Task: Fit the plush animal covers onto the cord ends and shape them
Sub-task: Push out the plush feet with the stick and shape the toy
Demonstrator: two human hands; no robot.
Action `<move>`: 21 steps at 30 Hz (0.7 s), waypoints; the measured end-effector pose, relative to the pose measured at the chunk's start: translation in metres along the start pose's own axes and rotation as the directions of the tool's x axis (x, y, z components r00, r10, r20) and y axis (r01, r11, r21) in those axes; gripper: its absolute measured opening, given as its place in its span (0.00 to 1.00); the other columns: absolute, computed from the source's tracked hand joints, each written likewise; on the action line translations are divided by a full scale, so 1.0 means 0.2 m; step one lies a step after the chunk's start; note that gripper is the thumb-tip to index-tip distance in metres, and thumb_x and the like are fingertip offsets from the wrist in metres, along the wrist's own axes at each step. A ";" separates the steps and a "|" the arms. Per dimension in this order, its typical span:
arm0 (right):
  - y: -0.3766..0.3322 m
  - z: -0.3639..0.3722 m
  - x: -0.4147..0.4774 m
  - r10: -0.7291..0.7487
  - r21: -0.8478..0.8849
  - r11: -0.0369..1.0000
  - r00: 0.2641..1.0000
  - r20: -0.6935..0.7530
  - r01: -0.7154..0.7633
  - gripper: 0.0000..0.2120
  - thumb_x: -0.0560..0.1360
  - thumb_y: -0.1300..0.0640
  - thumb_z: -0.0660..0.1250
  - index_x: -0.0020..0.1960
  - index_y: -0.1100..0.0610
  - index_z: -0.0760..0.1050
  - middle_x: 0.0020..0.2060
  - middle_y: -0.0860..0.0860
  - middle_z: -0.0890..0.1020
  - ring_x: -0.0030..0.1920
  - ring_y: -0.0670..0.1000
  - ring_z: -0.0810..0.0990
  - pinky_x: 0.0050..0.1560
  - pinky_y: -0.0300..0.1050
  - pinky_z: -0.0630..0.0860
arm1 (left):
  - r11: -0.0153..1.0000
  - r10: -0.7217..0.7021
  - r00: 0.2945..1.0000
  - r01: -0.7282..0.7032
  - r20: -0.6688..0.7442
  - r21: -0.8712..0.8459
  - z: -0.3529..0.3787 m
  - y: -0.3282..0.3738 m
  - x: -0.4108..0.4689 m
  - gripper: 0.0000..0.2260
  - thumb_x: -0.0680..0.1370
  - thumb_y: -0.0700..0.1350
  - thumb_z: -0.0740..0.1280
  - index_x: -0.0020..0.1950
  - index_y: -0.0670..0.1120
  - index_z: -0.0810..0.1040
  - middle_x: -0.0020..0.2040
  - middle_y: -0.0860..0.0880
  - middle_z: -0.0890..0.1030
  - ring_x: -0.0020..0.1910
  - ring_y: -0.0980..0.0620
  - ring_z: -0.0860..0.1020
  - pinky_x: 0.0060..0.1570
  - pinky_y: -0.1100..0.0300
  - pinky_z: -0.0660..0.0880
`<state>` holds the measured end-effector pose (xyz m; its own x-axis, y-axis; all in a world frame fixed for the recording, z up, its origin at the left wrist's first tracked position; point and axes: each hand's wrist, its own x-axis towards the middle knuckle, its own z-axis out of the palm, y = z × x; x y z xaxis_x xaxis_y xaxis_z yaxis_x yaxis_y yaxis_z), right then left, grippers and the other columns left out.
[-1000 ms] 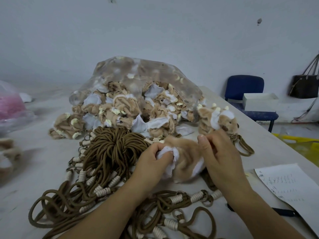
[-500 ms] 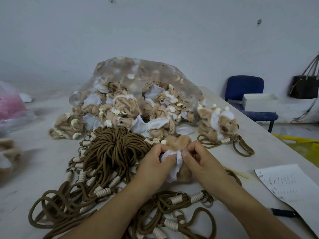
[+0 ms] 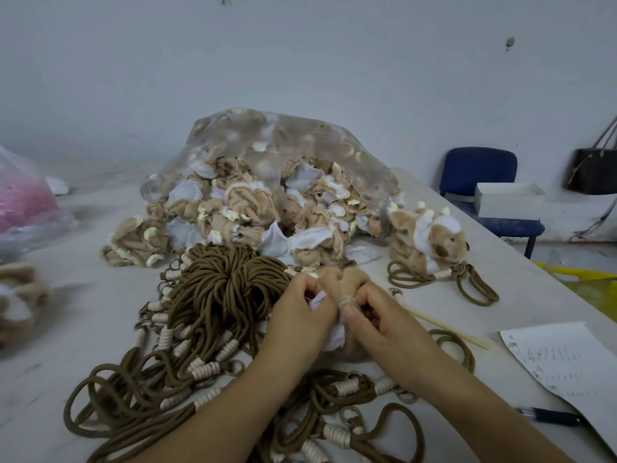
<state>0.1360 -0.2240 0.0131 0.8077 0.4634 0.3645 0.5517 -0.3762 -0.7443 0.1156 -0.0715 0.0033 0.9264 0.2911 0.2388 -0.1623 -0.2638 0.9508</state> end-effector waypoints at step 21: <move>-0.03 -0.14 -0.01 0.247 0.314 0.918 0.968 0.030 -0.244 0.13 0.79 0.51 0.59 0.51 0.61 0.73 0.48 0.63 0.79 0.44 0.52 0.77 0.54 0.62 0.75 | 0.604 0.325 0.784 -0.602 0.528 0.522 -0.07 0.03 0.01 0.21 0.80 0.61 0.46 0.71 0.61 0.64 0.55 0.57 0.65 0.52 0.58 0.68 0.47 0.61 0.65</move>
<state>0.1360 -0.2451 0.0328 0.9124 0.3801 0.1518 0.2438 -0.2068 -0.9475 0.1109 -0.0592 0.0118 0.8531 -0.3437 0.3925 -0.4789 -0.8143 0.3279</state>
